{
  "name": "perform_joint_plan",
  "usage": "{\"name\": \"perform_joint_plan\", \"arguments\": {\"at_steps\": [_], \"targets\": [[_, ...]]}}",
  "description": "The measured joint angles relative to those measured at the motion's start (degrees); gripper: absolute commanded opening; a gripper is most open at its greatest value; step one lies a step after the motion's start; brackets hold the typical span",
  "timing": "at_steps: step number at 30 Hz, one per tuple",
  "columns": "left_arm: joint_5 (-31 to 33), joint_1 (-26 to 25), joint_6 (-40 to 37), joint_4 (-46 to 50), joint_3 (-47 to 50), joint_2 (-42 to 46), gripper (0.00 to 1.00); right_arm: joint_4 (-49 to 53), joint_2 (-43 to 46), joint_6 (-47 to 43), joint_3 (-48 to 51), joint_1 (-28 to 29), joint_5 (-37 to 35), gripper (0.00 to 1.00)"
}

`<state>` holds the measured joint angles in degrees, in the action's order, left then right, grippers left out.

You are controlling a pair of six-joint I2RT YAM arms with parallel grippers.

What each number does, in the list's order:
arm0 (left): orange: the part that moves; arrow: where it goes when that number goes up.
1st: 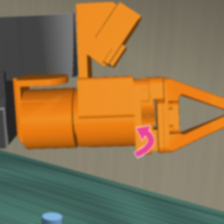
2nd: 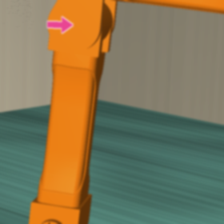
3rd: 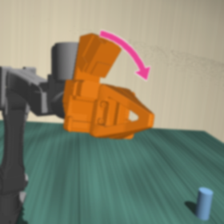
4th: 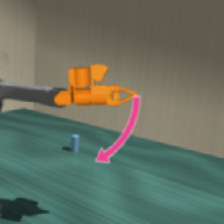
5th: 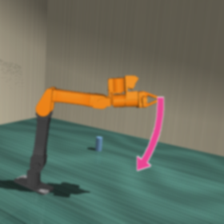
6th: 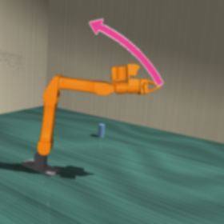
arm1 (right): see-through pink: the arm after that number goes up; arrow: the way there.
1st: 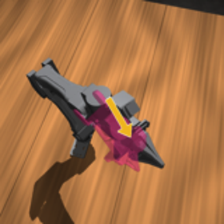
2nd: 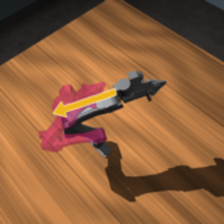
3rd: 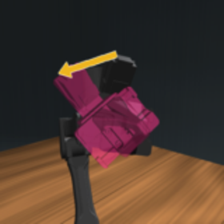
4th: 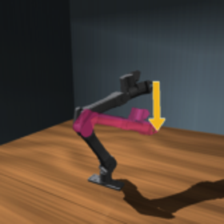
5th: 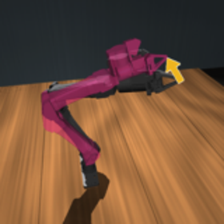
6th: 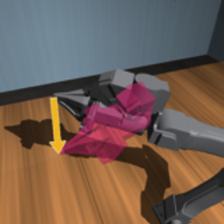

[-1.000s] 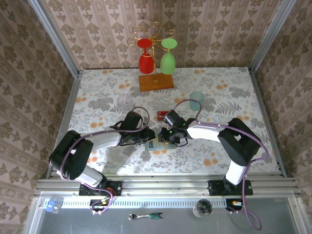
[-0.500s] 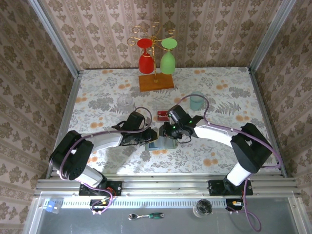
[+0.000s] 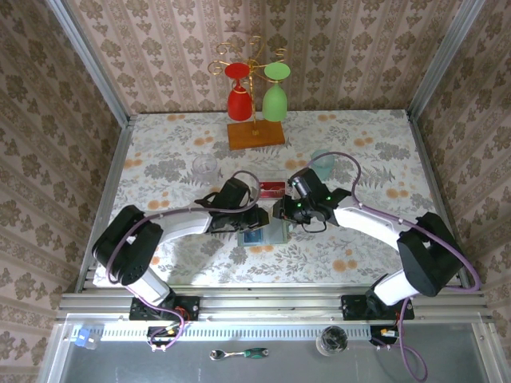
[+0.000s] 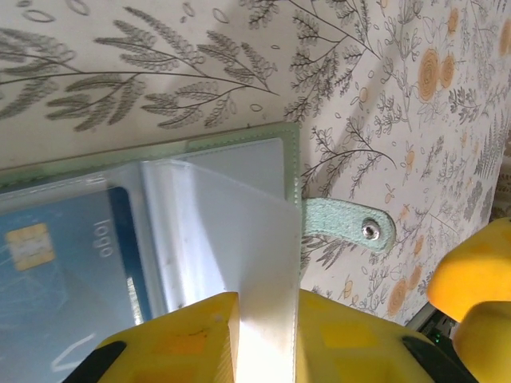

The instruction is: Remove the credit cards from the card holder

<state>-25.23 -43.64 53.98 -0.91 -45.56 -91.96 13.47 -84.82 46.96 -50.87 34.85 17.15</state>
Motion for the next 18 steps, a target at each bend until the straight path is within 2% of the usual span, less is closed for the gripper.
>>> {"name": "perform_joint_plan", "arguments": {"at_steps": [18], "targets": [[0.0, -2.5, 0.3, 0.2, -4.7, -5.8, 0.28, 1.5, 2.4, -0.8, 0.7, -2.4, 0.0, 0.26]]}}
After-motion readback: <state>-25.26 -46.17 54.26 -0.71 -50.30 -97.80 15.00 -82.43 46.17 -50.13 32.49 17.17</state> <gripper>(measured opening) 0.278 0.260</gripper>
